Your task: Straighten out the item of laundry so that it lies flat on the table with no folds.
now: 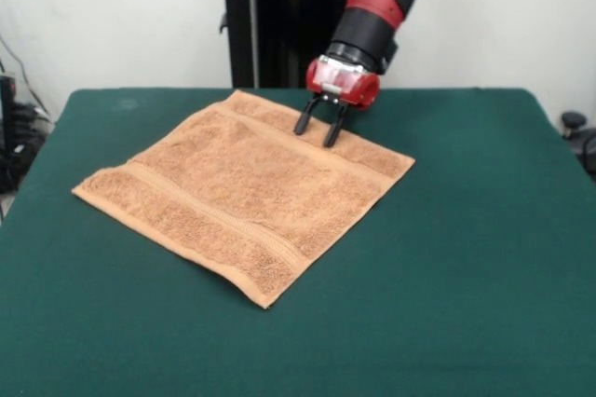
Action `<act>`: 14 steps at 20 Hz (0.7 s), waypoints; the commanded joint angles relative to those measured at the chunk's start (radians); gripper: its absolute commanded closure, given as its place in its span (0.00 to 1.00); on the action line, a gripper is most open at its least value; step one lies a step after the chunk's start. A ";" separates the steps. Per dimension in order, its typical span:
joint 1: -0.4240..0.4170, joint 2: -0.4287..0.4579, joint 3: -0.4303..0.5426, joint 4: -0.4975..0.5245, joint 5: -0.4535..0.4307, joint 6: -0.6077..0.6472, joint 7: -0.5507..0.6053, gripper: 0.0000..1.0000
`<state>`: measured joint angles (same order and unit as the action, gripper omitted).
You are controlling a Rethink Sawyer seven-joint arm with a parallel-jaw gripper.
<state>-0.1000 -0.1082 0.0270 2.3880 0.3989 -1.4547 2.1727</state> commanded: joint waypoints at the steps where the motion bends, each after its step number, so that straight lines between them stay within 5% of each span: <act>1: -0.096 -0.102 -0.003 -0.031 -0.151 0.594 -0.189 0.00; 8: -0.061 -0.086 -0.050 -0.086 -0.215 0.655 -0.118 0.00; 14: 0.041 -0.046 -0.027 -0.134 -0.161 0.680 0.005 0.00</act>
<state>-0.1456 -0.2611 -0.0637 2.3632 0.1958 -1.0272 2.1727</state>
